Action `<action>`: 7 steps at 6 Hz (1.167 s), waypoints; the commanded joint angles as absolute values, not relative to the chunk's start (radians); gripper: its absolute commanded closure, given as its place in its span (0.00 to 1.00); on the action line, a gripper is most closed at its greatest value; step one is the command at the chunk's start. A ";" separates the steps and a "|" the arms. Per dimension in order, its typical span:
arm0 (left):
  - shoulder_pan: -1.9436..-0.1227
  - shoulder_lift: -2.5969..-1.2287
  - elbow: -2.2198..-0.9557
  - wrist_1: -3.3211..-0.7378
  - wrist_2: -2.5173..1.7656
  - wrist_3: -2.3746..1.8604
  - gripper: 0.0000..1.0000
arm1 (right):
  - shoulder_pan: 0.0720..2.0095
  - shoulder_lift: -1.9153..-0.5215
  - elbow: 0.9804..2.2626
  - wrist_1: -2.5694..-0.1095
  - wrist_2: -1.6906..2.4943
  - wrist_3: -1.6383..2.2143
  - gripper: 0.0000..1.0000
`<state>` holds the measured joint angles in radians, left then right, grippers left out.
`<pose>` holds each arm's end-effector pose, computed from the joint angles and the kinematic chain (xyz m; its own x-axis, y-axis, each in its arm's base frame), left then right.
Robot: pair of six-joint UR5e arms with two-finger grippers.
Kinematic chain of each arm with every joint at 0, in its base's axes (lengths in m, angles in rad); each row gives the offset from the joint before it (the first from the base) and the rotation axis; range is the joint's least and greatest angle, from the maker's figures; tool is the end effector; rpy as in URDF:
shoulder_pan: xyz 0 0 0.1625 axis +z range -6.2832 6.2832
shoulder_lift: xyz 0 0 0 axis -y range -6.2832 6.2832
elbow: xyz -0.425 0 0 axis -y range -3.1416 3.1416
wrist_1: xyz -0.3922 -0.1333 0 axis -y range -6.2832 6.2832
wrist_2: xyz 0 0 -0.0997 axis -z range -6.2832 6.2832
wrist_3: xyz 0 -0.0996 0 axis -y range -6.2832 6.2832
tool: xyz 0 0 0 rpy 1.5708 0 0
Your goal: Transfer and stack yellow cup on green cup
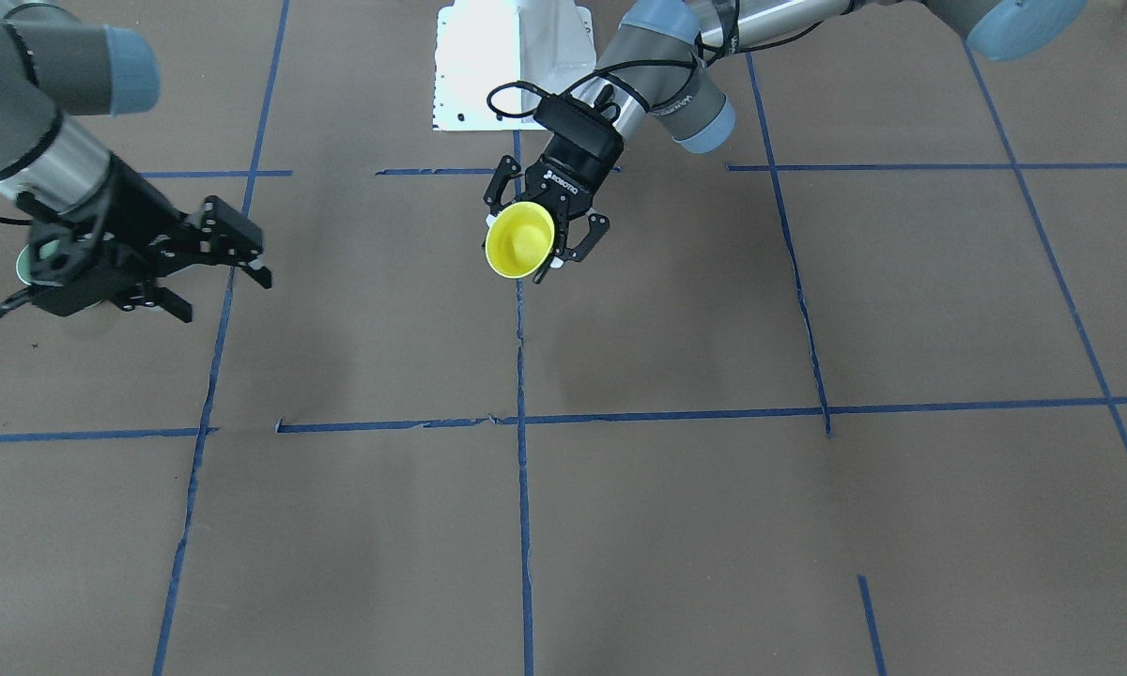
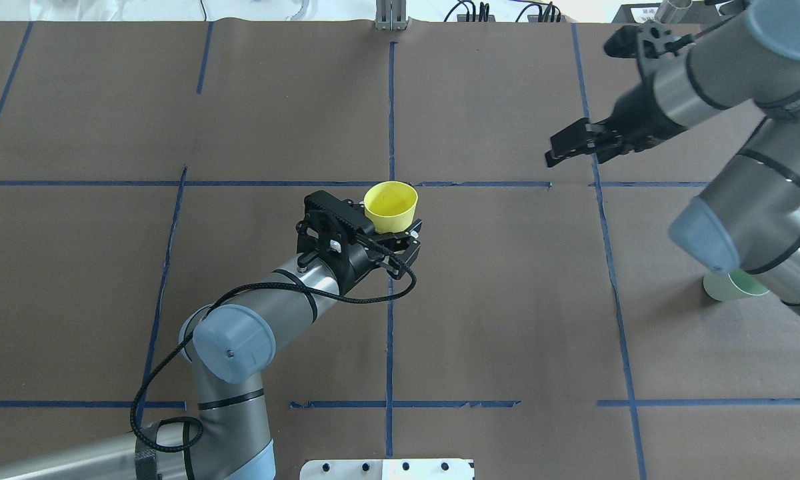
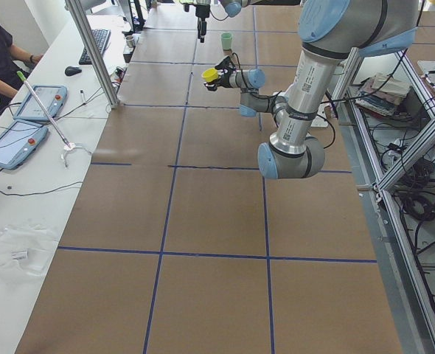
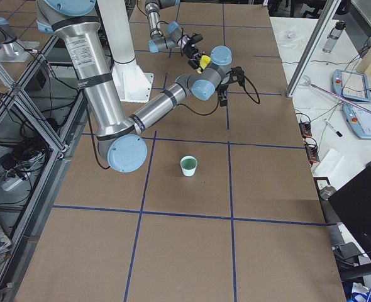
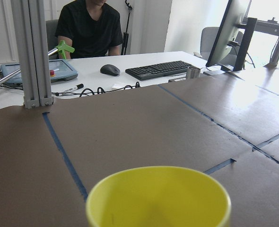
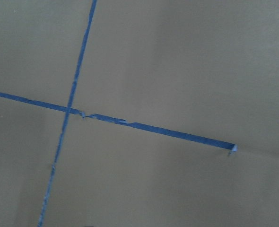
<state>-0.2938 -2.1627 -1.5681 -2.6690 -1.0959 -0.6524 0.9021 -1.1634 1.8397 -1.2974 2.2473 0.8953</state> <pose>0.5604 -0.3564 0.1879 0.4825 0.5924 -0.6452 0.5087 0.4102 0.7569 -0.3135 -0.5112 0.2713 0.4667 -0.1957 0.8625 -0.0056 0.9745 0.2242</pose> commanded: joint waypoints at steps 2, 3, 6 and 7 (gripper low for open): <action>-0.269 -2.183 -1.528 -2.700 -1.085 -0.502 0.85 | 0.786 -1.020 1.832 -1.335 2.209 1.160 0.00; -0.259 -2.192 -1.528 -2.703 -1.085 -0.496 0.82 | 0.758 -1.011 1.830 -1.336 2.209 1.214 0.00; -0.224 -2.195 -1.526 -2.701 -1.034 -0.494 0.78 | 0.738 -0.954 1.824 -1.497 2.335 1.230 0.01; -0.222 -2.195 -1.529 -2.701 -1.031 -0.492 0.77 | 0.721 -0.953 1.815 -1.505 2.341 1.230 0.01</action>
